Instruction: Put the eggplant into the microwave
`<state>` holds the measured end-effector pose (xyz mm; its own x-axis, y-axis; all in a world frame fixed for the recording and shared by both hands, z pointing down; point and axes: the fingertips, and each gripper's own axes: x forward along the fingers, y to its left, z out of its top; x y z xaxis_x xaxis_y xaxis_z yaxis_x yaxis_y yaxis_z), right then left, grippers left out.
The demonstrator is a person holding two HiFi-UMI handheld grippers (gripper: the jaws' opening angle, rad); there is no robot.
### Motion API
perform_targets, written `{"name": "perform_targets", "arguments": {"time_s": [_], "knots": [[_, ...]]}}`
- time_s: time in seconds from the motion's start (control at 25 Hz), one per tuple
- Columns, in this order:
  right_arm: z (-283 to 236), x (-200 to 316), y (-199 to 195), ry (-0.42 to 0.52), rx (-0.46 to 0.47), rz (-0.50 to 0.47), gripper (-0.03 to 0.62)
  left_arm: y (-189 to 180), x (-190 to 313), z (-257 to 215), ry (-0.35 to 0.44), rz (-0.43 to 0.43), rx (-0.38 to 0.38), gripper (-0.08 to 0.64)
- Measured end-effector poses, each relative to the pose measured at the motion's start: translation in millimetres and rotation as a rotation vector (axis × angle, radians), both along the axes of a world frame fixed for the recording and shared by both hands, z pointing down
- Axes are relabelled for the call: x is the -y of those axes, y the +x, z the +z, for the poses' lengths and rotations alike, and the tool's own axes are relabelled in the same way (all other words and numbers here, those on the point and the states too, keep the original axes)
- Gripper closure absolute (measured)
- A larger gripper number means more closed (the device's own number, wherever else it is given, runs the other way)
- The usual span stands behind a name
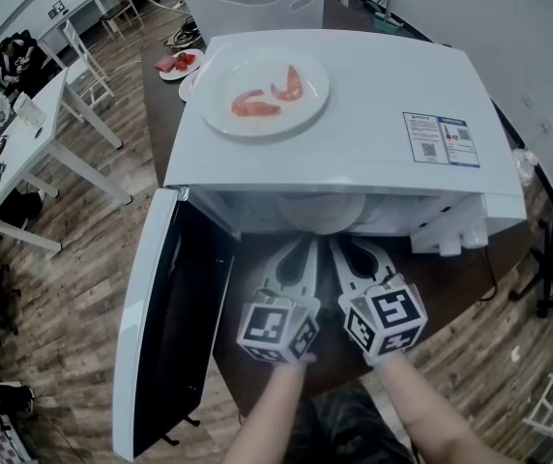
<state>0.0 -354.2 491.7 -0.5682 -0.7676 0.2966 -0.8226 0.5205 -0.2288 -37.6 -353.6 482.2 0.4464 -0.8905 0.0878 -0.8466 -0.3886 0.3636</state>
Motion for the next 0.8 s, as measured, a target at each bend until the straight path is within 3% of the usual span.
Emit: {"name": "perform_targets", "arguments": {"time_s": [0.8], "knots": [[2.4,14.3,-2.4,-0.016,0.014,-0.003,0.588,-2.2,13.6,2.5,-0.019,-0.016,-0.024,0.558]]}}
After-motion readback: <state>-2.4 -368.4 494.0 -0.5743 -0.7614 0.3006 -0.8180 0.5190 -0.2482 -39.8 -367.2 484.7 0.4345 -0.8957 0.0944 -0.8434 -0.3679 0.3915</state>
